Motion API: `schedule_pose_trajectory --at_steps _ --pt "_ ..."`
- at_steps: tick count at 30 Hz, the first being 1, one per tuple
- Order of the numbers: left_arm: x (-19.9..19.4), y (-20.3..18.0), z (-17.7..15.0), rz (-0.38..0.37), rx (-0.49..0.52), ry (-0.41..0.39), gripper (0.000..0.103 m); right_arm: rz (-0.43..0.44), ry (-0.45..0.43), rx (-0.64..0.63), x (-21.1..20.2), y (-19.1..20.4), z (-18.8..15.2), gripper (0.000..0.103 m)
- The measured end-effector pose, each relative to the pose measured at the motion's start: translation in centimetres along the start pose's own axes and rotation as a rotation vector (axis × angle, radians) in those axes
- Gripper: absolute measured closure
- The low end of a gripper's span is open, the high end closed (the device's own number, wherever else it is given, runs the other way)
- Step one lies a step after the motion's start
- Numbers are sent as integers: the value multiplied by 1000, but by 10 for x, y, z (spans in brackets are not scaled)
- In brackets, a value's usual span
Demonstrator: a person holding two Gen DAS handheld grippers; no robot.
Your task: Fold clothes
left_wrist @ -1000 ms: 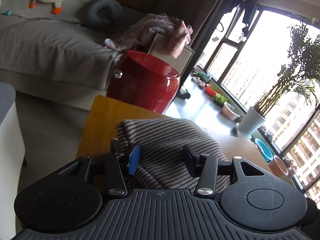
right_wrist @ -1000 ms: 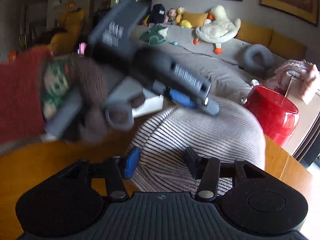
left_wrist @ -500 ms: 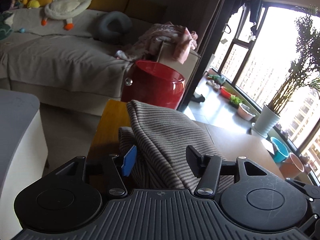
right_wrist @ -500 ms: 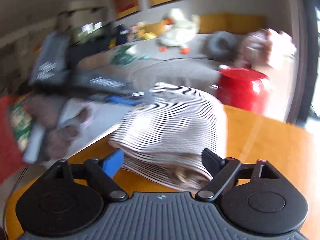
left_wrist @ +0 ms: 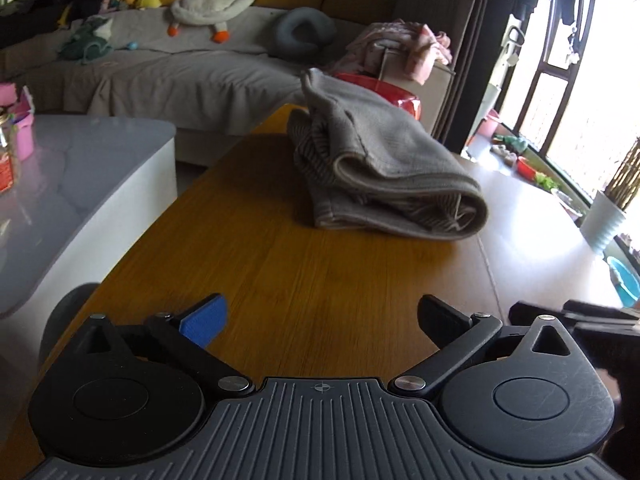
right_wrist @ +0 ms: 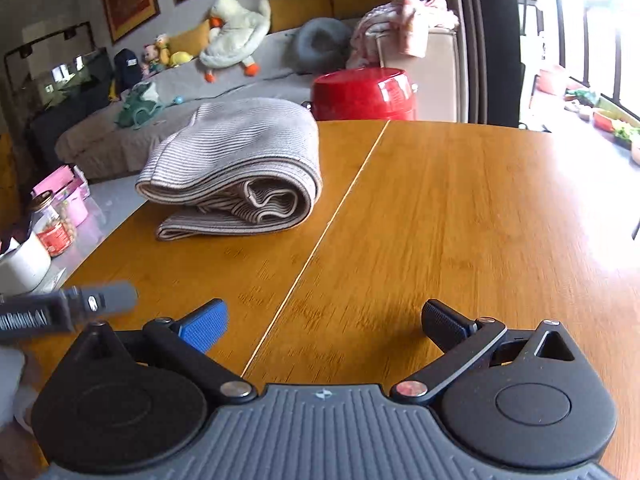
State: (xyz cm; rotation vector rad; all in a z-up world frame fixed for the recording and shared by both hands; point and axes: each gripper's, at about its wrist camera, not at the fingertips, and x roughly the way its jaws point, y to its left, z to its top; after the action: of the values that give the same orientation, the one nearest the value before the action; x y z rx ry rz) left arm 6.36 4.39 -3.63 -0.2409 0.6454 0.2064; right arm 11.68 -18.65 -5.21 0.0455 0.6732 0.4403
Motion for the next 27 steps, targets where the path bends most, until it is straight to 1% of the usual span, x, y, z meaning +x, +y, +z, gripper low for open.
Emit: schedule_pose_trajectory --at_steps 3,7,12,17,20,24,27 --pt "0 -3 0 28 7 -20 0 -18 -31 2 -3 -1 -1 0" --pt "1 -4 -2 46 -16 -10 0 -21 -16 30 0 -5 0 0" --pt "4 -8 0 62 8 2 0 -28 19 19 6 -3 1 0" --pt "5 -10 0 72 20 9 0 -31 25 4 6 -1 1 0" --pt "7 -13 0 81 32 15 0 -42 36 -20 9 2 0 0" --pt "9 -16 0 97 51 25 0 -94 69 -95 15 13 0 0" --pt "10 -19 0 112 70 35 0 -112 82 -126 18 16 0 0"
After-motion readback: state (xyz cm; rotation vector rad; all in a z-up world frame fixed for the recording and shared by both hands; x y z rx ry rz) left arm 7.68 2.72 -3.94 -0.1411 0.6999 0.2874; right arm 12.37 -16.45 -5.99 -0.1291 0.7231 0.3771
